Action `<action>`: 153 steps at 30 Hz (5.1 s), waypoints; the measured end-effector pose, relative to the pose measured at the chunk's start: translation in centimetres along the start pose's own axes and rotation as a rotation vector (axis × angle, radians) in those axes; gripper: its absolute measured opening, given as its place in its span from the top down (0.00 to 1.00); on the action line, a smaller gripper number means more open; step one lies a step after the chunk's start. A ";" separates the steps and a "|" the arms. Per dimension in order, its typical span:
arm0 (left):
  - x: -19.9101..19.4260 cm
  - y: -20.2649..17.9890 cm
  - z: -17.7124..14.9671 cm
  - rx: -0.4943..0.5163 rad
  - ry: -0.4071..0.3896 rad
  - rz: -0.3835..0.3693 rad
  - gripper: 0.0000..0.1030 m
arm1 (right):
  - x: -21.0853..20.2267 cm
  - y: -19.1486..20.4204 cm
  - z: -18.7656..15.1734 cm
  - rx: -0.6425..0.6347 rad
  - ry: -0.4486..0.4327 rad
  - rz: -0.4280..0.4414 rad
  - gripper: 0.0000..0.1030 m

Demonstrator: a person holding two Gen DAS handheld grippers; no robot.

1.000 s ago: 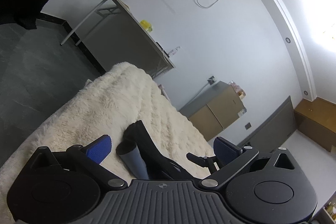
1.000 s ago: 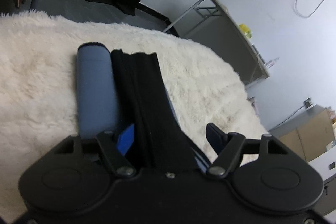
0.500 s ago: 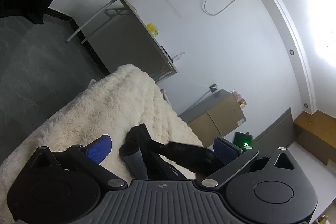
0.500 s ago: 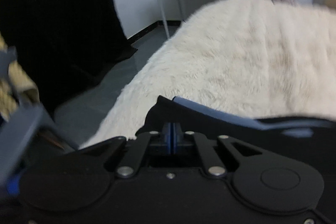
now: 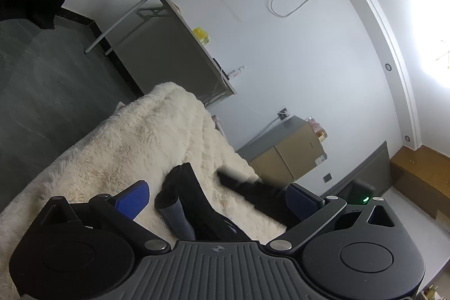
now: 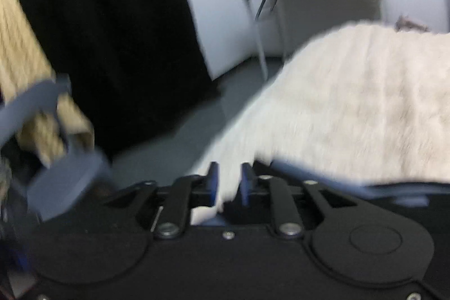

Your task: Fold clothes

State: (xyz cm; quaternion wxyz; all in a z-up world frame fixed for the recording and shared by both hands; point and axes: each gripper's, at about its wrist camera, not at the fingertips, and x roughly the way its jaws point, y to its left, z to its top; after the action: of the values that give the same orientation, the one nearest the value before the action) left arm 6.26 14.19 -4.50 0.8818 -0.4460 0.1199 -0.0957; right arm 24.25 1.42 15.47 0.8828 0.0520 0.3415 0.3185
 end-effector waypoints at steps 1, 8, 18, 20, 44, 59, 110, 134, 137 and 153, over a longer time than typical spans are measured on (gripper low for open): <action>0.1 0.1 0.0 -0.003 0.002 0.001 0.01 | 1.0 0.0 0.3 0.005 0.032 -0.026 0.70; -0.1 0.1 -0.1 -0.004 0.016 0.005 0.01 | 7.8 0.5 -2.0 -0.116 0.192 -0.212 0.70; 0.7 -1.0 -0.5 0.078 0.055 0.007 0.01 | 3.5 0.8 -2.5 -0.155 -0.057 -0.268 0.21; 1.2 -1.4 -0.8 0.108 0.075 0.007 0.01 | 1.9 -0.1 -3.3 -0.186 -0.071 -0.295 0.18; 5.4 -2.8 -4.1 0.283 0.332 0.064 0.00 | -19.9 -10.3 -15.2 -0.302 -0.292 -0.583 0.08; 20.7 -13.8 -12.1 0.580 0.512 -0.122 0.00 | -22.5 -22.5 -23.0 0.319 -0.507 -0.505 0.22; 56.4 -26.0 -26.9 0.887 1.965 -0.263 0.85 | -25.5 -28.3 -16.6 -0.429 0.179 0.343 0.09; 47.9 -27.7 -18.9 0.678 1.698 -0.477 0.04 | -23.4 -26.0 -16.6 -0.441 0.081 0.518 0.00; 46.8 -24.2 -18.9 0.570 1.705 -0.489 0.04 | -24.2 -26.6 -16.0 -0.411 0.068 0.582 0.00; 56.0 -19.6 -19.4 0.261 1.392 -0.481 0.15 | -25.7 -29.5 -14.9 -0.353 0.043 0.726 0.00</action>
State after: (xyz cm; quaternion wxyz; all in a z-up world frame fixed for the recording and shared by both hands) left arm 52.69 -27.55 -6.79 0.6027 -0.1881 0.5371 -0.5594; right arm 15.81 -39.20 9.59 0.7010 0.0103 0.2594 0.6643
